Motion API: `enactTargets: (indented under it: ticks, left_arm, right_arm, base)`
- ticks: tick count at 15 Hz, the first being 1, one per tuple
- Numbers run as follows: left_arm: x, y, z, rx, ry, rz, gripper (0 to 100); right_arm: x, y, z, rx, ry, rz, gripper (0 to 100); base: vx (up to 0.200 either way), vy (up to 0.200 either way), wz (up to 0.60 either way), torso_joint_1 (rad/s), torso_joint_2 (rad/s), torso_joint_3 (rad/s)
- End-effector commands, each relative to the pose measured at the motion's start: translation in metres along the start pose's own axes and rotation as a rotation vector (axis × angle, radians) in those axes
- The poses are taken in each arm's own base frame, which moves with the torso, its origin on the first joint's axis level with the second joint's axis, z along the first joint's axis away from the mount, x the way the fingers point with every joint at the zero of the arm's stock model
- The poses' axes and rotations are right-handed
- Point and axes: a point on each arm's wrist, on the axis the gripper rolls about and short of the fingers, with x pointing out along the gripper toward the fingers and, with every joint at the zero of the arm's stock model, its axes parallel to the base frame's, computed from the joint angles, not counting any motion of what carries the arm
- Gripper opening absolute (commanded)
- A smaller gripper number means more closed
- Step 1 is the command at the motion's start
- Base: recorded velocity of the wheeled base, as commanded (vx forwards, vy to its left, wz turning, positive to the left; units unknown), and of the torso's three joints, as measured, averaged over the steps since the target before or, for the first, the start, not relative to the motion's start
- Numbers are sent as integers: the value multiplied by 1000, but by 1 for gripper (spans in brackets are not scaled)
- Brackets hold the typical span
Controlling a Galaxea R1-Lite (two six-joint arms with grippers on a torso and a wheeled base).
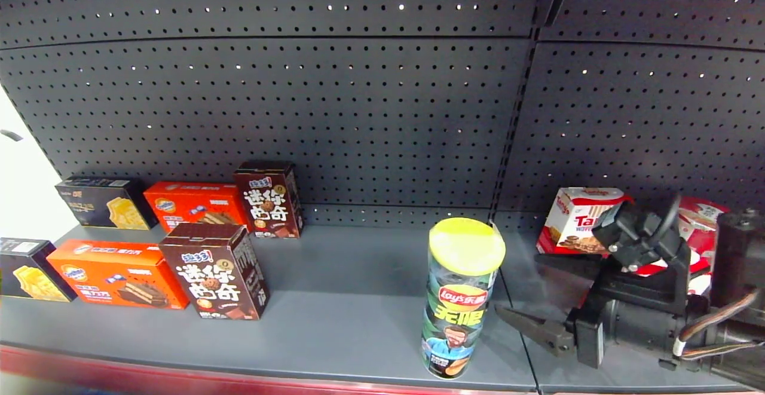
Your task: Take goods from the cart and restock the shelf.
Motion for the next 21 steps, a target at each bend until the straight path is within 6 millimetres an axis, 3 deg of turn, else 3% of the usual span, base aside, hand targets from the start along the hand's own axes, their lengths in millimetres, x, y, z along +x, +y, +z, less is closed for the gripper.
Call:
enactTargets:
  ticks: [1, 2, 4, 7, 10, 12, 13, 15, 21]
  left_arm:
    - [-3, -1, 9, 6, -31, -3, 0]
    - [-9, -3, 21, 12, -71, -8, 0]
    - [-15, -5, 32, 20, -108, -30, 0]
    - [-32, -11, 52, 26, -115, -98, 0]
    - [-26, -13, 71, 28, -82, -207, 0]
    - [-20, -13, 80, 24, -54, -248, 0]
    - [-8, -13, 91, 18, -21, -322, 0]
    - [11, -12, 103, 17, -9, -429, 0]
    - [76, -5, 125, -15, 69, -580, 0]
  right_arm:
    - [-29, 2, 35, -19, -125, -11, 100]
    - [-52, 2, 53, -15, -152, -59, 100]
    - [-76, 3, 58, -10, -175, -88, 100]
    - [-158, 14, 31, 4, -117, -173, 100]
    - [-211, 22, 5, 55, -132, -335, 100]
    - [-224, 27, -4, 95, -135, -418, 100]
    - [-240, 38, -19, 134, -142, -494, 100]
    - [-253, 54, -35, 155, -149, -602, 100]
    - [-258, 81, -71, 182, -185, -774, 100]
  base:
    - [0, 0, 0, 0, 0, 0]
    - [0, 0, 0, 0, 0, 0]
    - [0, 0, 0, 0, 0, 0]
    - [0, 0, 0, 0, 0, 0]
    - [0, 0, 0, 0, 0, 0]
    - [0, 0, 0, 0, 0, 0]
    - [0, 0, 0, 0, 0, 0]
    - [0, 0, 0, 0, 0, 0]
    - [0, 0, 0, 0, 0, 0]
